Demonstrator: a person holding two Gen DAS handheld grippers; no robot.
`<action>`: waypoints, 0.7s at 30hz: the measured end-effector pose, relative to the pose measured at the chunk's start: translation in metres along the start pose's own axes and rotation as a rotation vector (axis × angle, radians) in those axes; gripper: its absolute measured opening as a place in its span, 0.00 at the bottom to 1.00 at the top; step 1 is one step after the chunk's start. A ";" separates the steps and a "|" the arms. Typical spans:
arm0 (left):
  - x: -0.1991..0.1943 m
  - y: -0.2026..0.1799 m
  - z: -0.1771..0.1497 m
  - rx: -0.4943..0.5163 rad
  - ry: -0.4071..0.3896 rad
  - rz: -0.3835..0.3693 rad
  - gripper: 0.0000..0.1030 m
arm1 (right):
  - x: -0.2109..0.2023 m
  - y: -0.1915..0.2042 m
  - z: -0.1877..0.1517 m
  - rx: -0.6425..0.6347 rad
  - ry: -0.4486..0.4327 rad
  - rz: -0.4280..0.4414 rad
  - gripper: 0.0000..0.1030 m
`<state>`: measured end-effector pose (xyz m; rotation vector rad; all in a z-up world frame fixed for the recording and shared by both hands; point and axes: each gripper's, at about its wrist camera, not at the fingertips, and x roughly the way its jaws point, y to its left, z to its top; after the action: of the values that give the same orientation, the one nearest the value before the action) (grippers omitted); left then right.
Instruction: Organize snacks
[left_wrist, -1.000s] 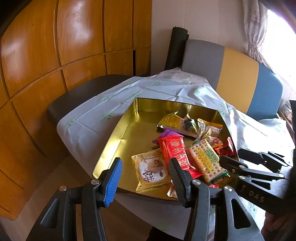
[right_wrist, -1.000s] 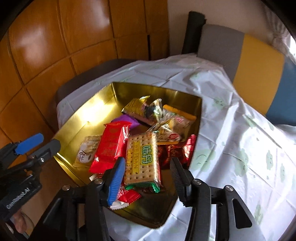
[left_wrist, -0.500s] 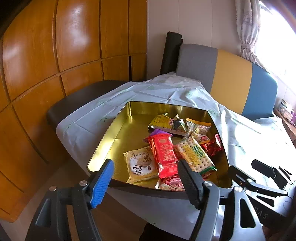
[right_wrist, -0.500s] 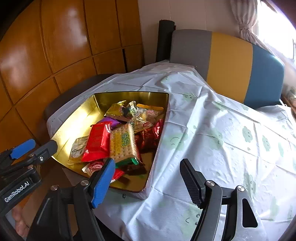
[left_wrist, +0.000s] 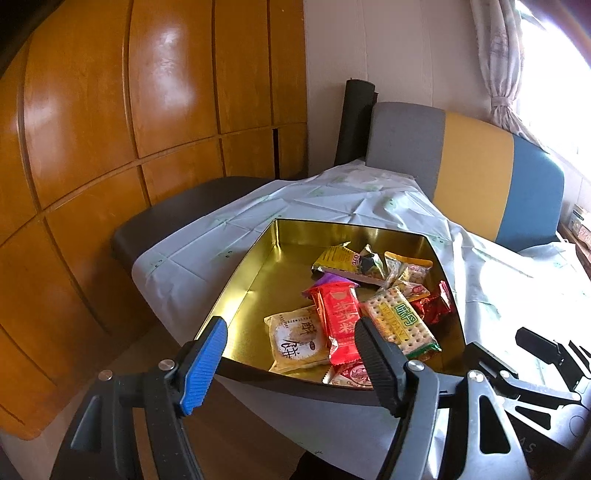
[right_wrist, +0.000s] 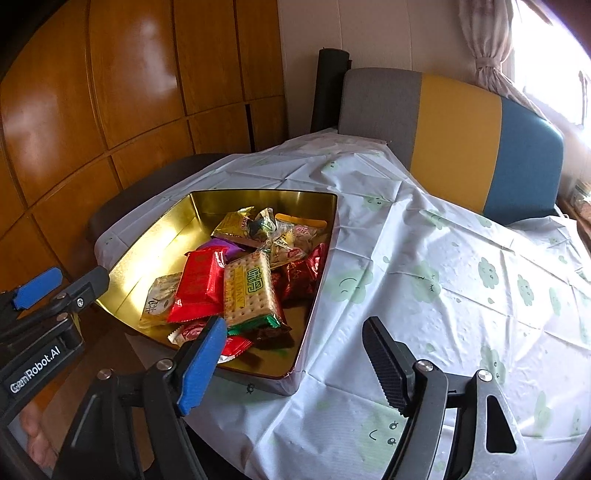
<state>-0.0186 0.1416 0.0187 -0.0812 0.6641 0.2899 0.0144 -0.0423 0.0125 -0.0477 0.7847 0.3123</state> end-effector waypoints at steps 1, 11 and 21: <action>0.000 0.000 0.000 0.000 -0.001 0.001 0.70 | 0.000 0.000 0.000 -0.001 -0.001 -0.001 0.74; 0.000 0.004 0.000 -0.015 0.001 0.010 0.70 | 0.000 0.004 0.001 -0.008 -0.004 0.001 0.74; 0.001 0.004 -0.001 -0.015 0.001 0.014 0.70 | 0.000 0.006 0.001 -0.010 -0.005 0.000 0.75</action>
<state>-0.0196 0.1458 0.0180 -0.0909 0.6638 0.3082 0.0131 -0.0369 0.0136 -0.0560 0.7783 0.3157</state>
